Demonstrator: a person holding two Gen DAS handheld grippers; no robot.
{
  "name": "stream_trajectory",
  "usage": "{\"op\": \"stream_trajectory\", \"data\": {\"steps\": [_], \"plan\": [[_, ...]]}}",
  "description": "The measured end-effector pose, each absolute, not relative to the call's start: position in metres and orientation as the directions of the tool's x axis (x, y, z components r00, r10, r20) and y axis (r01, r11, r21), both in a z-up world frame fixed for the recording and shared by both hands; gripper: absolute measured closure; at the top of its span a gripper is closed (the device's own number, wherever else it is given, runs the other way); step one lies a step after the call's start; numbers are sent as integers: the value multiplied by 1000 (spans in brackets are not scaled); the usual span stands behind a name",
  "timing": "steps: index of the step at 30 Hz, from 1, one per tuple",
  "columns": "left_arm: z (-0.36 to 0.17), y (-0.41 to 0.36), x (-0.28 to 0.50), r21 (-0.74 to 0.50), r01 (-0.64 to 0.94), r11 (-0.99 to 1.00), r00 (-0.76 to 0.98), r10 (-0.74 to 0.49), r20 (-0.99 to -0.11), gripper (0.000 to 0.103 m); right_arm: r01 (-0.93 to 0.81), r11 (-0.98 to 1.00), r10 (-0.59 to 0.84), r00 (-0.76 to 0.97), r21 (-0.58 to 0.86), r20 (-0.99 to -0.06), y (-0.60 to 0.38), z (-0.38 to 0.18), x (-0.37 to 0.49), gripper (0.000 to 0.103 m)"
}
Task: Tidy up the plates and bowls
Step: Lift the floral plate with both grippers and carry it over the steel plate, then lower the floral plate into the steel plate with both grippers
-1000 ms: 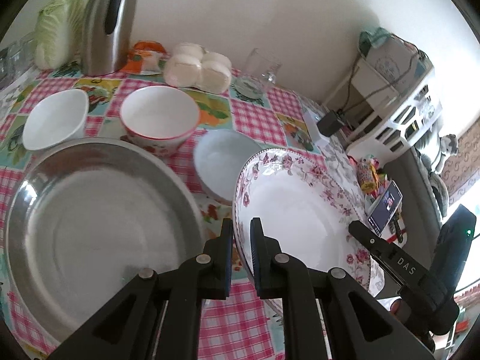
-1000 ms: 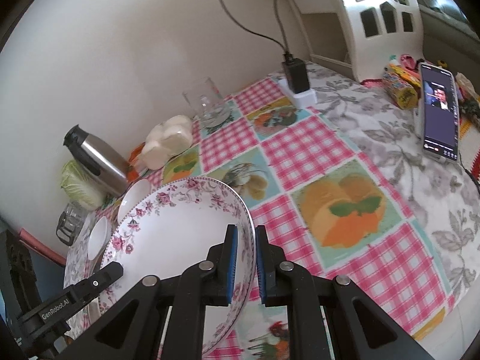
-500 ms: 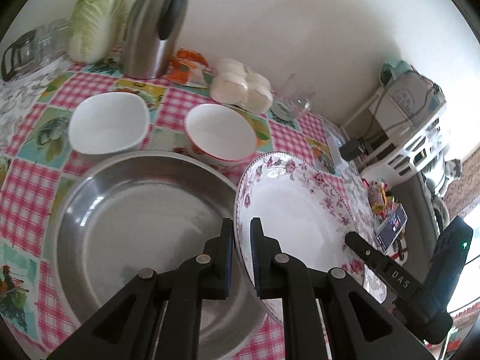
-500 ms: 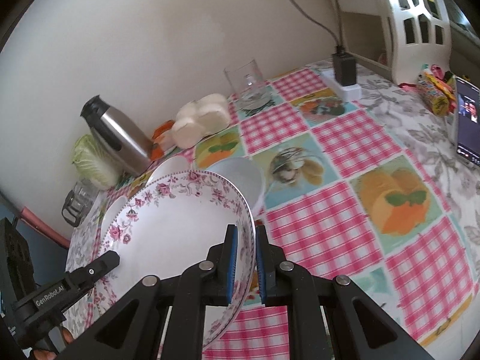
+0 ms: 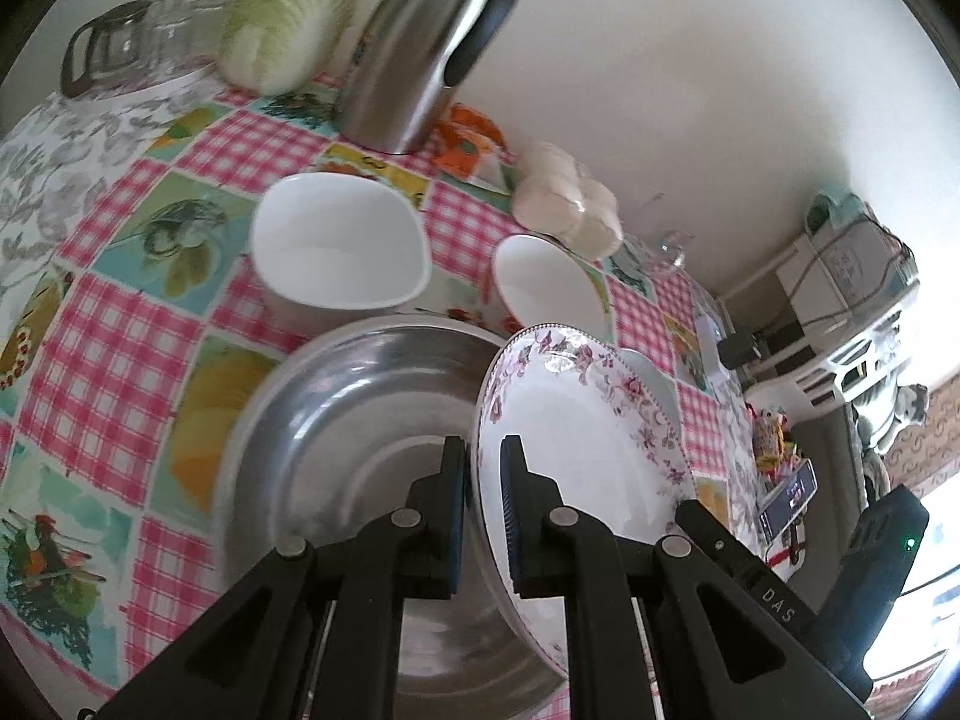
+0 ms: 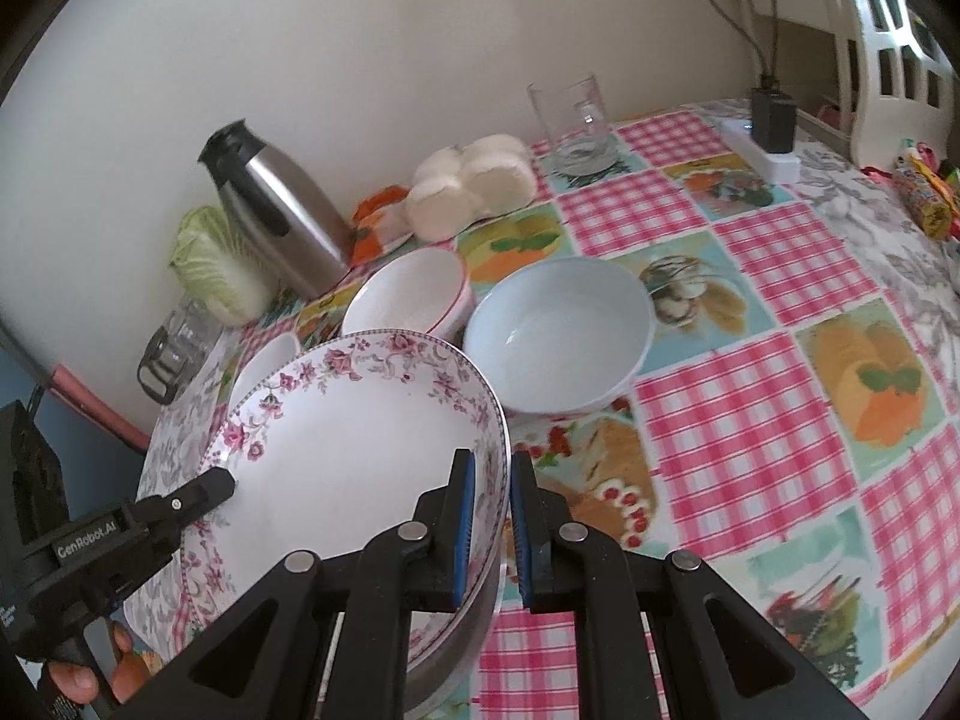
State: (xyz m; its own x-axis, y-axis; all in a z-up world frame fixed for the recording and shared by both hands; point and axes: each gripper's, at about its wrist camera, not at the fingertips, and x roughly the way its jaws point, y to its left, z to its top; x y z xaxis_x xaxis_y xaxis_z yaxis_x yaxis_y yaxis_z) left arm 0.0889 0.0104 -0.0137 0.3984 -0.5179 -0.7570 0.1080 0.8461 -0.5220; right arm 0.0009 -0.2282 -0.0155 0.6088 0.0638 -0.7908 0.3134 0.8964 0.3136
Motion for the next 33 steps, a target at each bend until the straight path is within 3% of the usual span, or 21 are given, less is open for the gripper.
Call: {"op": "stream_trajectory", "data": {"steps": [16,19,23,33], "plan": [[-47,53,98,-475,-38,879,344,-435,-832,92,269,924,95,525,271,-846,-181,-43,23,90],[-49,53,97,-499,-40,866,333,-460,-823,92,239,923,129,546,302,-828,-177,-40,24,91],[-50,46,96,-472,-27,881,320,-440,-839,92,172,957,100,563,235,-820,-160,-33,25,91],[-71,49,101,-482,-74,873,270,-447,-853,91,247,937,88,517,247,-851,-182,-49,28,91]]}}
